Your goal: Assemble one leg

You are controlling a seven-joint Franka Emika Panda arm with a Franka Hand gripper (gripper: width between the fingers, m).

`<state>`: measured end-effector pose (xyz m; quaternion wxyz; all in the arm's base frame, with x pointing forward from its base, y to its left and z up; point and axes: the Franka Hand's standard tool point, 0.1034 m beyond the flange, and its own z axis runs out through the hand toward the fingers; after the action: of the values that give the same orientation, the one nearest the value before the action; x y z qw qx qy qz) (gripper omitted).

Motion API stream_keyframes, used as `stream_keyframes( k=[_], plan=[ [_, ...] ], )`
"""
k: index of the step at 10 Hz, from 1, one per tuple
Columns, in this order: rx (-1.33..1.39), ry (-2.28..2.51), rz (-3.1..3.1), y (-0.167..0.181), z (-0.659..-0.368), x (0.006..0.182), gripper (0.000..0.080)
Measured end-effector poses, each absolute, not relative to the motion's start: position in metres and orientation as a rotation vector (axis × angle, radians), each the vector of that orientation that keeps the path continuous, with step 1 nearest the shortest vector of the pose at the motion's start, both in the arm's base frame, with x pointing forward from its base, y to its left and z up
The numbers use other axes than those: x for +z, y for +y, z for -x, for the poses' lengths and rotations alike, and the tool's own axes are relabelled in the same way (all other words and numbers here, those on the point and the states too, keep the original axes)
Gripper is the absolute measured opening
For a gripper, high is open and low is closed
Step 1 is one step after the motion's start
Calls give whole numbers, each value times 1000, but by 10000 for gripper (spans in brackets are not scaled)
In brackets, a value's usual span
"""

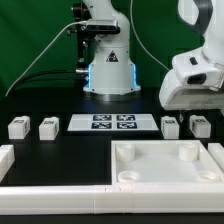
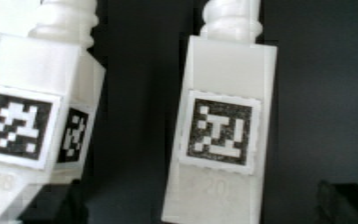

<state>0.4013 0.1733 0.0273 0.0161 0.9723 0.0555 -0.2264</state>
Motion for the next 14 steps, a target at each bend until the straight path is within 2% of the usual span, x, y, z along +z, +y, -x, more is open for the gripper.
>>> stream_keyframes(
  k=[1, 2, 3, 4, 14],
  plan=[
    [-739, 173, -3010, 172, -398, 27, 649],
    [-947, 168, -2922, 167, -388, 30, 649],
    [-1052, 163, -2877, 169, -395, 26, 649],
    [-1001, 164, -2904, 172, -403, 23, 649],
    [-979, 86, -2894, 173, -396, 14, 649]
  ],
)
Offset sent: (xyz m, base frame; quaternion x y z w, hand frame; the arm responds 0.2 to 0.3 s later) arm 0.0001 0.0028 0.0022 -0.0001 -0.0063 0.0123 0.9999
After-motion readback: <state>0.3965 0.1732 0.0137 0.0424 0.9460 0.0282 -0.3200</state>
